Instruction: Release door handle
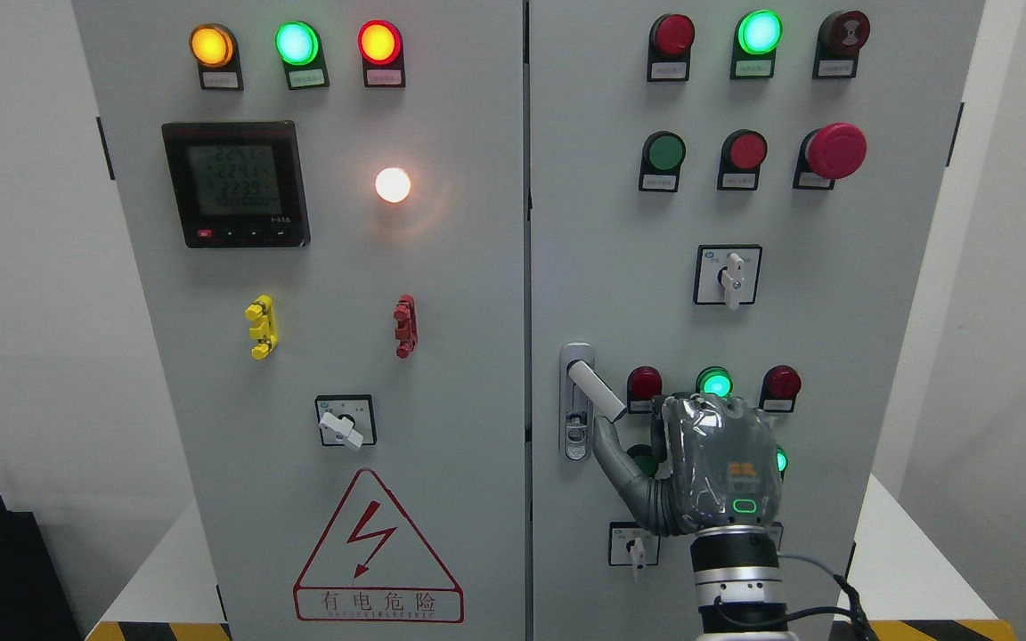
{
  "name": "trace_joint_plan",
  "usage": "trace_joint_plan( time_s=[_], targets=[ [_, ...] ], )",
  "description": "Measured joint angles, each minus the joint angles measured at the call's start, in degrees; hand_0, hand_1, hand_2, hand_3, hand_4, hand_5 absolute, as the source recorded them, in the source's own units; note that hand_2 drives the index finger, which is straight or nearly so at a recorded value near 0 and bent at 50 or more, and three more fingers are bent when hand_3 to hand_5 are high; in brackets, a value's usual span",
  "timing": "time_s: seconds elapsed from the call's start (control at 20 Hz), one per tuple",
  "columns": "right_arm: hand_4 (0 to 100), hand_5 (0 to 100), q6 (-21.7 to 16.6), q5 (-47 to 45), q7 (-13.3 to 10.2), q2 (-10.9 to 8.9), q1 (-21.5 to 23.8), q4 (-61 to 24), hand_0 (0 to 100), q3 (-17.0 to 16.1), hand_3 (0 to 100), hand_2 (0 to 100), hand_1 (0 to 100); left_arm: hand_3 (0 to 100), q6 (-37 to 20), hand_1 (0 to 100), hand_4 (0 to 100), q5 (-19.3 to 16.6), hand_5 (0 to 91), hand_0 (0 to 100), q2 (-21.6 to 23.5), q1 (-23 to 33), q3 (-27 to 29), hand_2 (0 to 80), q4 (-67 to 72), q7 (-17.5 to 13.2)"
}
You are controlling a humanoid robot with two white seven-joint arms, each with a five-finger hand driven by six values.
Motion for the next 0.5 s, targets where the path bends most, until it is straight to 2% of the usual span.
trace_joint_plan(
  time_s=[0.5],
  targets=[
    [94, 96, 0.0, 0.0, 0.3, -0.04, -0.3, 0.0, 38, -0.4, 100, 94, 14, 0, 0.0, 39, 0, 0.0, 0.0, 12, 0.0, 0.0, 0.0, 0.0, 0.0, 0.0]
  ],
)
